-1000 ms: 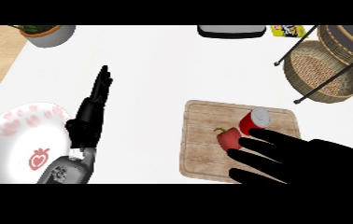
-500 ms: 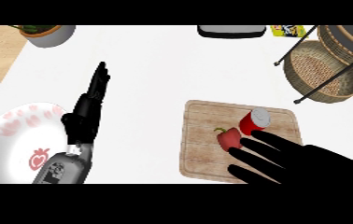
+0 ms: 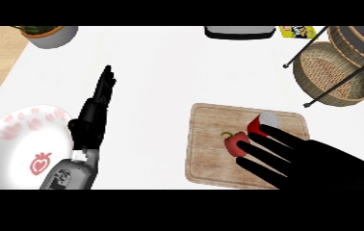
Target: Pick the bell pepper from the cutting board and place it in the tiered basket
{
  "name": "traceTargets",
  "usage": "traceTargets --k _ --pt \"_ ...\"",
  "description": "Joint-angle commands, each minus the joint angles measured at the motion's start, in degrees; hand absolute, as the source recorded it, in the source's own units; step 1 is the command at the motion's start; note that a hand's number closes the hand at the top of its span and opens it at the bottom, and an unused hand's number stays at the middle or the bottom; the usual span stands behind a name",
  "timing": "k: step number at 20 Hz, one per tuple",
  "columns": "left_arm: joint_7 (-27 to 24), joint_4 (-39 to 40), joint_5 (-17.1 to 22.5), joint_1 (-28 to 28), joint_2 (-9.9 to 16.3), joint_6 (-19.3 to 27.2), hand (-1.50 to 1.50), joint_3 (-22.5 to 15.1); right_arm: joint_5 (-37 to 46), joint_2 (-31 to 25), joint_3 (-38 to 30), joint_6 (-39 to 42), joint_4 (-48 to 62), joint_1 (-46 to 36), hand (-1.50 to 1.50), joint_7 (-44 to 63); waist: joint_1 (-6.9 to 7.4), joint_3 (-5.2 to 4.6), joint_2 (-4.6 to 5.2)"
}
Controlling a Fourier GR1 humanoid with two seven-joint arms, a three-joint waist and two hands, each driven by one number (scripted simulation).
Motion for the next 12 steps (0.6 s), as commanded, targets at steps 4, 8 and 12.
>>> traceTargets --k 4,8,12 --pt "3.4 -1.96 -1.65 -1.77 -1.36 -0.25 0.0 0.75 10.27 -2.64 3.04 -6.42 2.39 -0.34 -1.5 -11.19 0.0 0.0 -0.03" --pt "4.18 -3.66 -0.74 -0.37 0.03 -2.58 0.0 2.75 18.69 1.62 7.94 -13.24 8.17 0.01 -1.5 -12.4 0.19 -0.01 0.0" --pt "-0.21 -0.5 -2.15 1.17 -1.68 -3.08 0.0 2.71 20.56 4.8 4.59 -13.7 10.93 0.0 -1.5 -12.75 0.02 -0.03 0.02"
